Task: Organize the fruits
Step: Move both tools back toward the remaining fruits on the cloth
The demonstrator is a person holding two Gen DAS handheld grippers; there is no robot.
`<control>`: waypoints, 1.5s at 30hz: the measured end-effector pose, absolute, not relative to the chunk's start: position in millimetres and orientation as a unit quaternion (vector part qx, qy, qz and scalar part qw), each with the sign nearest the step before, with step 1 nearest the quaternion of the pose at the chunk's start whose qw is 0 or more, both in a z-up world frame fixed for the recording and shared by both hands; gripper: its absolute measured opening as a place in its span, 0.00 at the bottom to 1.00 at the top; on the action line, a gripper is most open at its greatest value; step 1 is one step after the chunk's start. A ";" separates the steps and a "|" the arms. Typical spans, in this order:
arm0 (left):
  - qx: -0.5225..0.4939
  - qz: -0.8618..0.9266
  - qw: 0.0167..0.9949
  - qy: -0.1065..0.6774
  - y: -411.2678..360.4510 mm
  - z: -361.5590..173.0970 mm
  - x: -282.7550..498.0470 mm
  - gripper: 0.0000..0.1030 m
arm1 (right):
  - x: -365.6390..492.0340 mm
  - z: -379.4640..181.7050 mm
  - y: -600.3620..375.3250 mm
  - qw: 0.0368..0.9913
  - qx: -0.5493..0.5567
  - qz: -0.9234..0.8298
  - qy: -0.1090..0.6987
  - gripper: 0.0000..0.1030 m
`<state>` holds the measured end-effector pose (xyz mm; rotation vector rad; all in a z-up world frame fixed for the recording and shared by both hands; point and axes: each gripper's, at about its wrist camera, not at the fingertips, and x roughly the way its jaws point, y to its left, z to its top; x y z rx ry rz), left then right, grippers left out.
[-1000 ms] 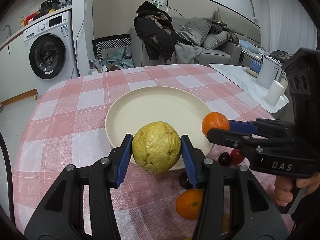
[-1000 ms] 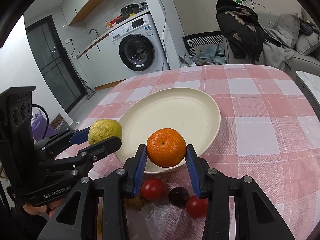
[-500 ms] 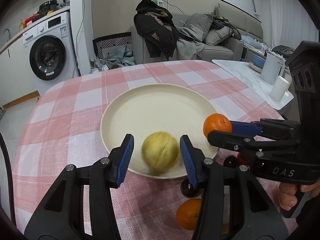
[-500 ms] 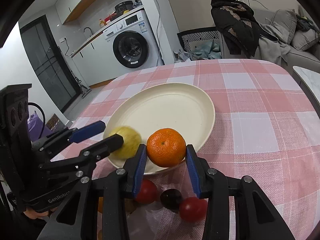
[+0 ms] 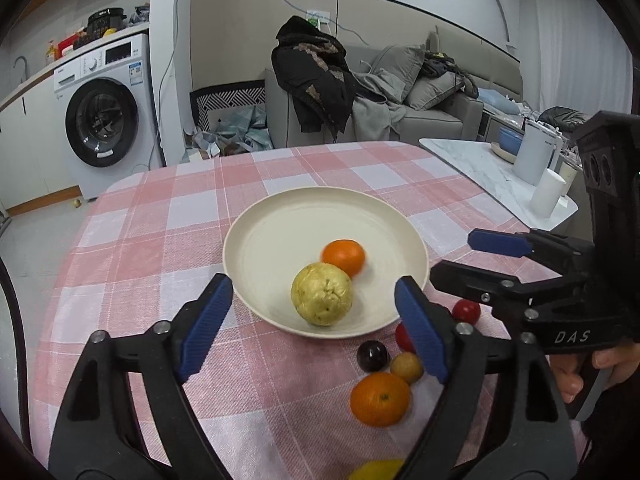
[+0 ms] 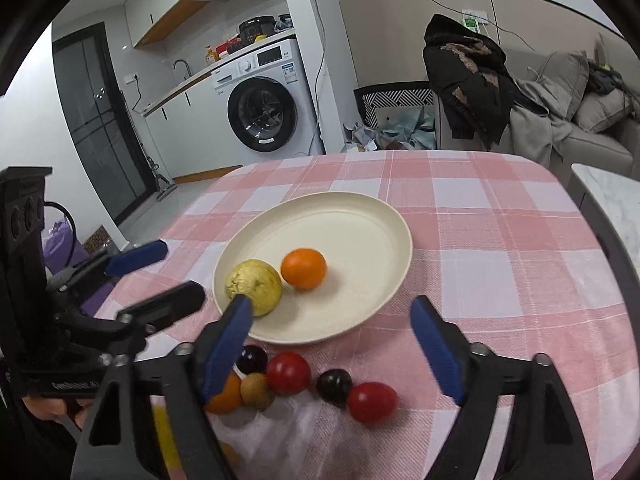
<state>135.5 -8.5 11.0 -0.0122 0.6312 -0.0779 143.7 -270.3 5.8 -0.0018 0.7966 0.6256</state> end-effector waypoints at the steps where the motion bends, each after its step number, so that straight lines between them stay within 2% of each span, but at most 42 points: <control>1: -0.003 -0.038 0.951 0.308 -8.2 13.0 129.7 0.80 | 140.9 6.4 -271.2 0.875 -0.009 0.299 0.382 0.93; 3: -0.003 -0.036 0.951 0.307 -7.0 15.5 119.2 0.83 | 134.2 6.5 -273.4 0.876 -0.029 0.295 0.380 0.99; 8: -0.020 -0.039 0.950 0.310 -3.3 15.8 95.3 0.98 | 116.7 4.9 -280.8 0.881 -0.057 0.280 0.377 1.00; 26: -0.017 -0.028 0.948 0.316 -5.8 12.3 25.2 0.99 | 67.8 -2.3 -283.4 0.859 -0.070 0.309 0.402 1.00; 45: -0.009 -0.028 0.939 0.343 -15.5 -6.3 15.9 0.99 | 48.9 -20.5 -259.4 0.832 -0.120 0.337 0.425 1.00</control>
